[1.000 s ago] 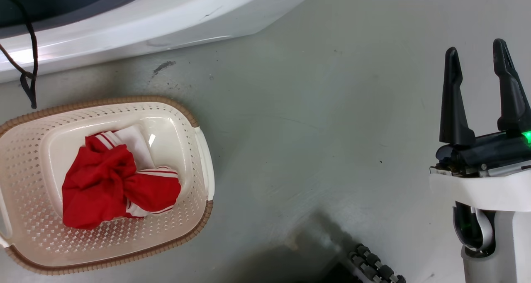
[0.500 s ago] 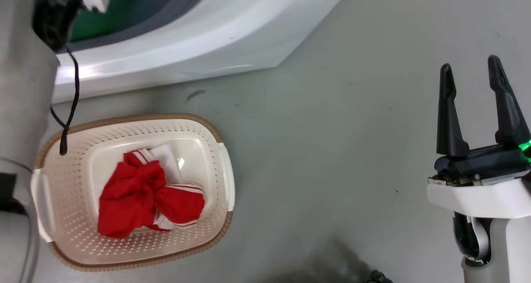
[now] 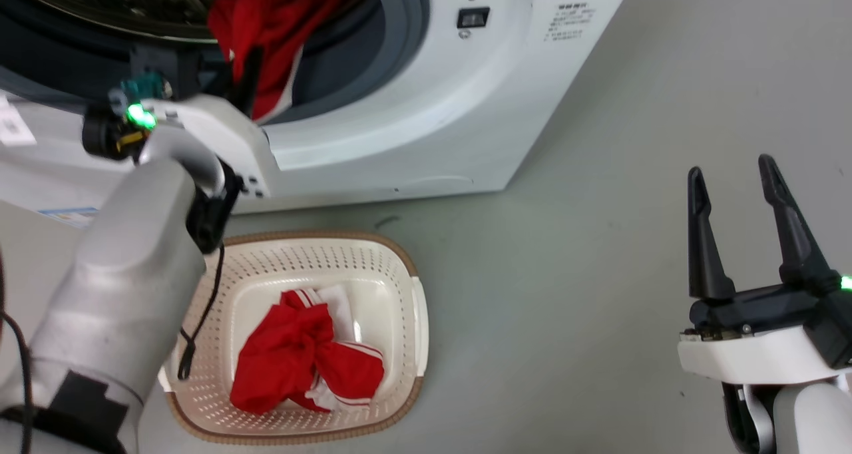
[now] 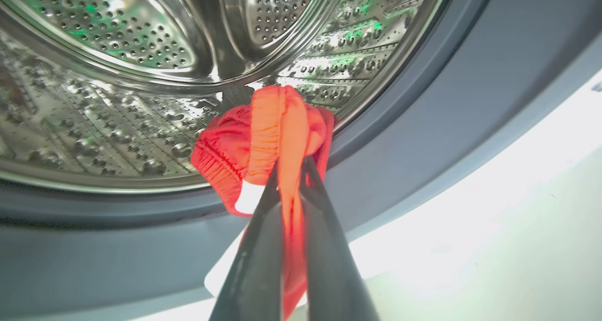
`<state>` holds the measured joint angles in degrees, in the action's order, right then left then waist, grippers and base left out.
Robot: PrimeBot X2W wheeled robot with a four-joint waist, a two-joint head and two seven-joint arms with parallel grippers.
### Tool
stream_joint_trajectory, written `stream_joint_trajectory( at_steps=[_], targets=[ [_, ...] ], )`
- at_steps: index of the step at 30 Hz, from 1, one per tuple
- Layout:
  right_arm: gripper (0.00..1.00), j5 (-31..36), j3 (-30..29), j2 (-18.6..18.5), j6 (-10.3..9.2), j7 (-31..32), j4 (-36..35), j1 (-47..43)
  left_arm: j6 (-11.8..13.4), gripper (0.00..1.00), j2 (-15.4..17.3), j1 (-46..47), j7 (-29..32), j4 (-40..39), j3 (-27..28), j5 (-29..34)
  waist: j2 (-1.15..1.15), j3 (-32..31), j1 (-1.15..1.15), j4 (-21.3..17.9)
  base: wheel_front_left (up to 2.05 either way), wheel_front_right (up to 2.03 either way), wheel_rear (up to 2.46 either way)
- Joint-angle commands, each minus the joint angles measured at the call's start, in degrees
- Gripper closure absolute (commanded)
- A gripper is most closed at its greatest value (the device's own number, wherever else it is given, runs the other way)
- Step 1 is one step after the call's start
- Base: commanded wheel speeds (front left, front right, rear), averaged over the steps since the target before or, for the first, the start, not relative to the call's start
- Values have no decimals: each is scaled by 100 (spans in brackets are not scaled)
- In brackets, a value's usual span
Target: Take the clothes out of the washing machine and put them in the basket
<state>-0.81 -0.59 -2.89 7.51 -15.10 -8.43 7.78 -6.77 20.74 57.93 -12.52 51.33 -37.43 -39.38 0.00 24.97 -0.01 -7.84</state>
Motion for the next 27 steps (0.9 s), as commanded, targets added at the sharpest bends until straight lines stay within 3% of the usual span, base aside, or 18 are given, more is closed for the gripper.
stream_joint_trajectory(
  at_steps=[1, 9, 19, 27],
  targets=[
    [0, 48, -6, 4, -5, -9, 18, -97, 34, 100, -29, -186, -79, -96, 16, -37, 0, -320, 1, 184, 0, 0, 0],
    [0, 145, -26, 4, -5, -10, 70, -431, 382, 100, 143, -1319, -252, -1131, 176, -21, 0, -962, 1, 317, 0, 0, 0],
    [0, 130, -12, 4, -4, -9, 101, -787, 1170, 100, 781, -2341, -273, -3395, 523, 254, 0, -1455, 1, 450, 0, 0, 0],
    [0, 107, 27, 4, -4, -9, 131, -948, 1787, 100, 1319, -2708, 65, -5167, 687, 451, 0, -1692, 1, 486, 0, 0, 0]
  ],
)
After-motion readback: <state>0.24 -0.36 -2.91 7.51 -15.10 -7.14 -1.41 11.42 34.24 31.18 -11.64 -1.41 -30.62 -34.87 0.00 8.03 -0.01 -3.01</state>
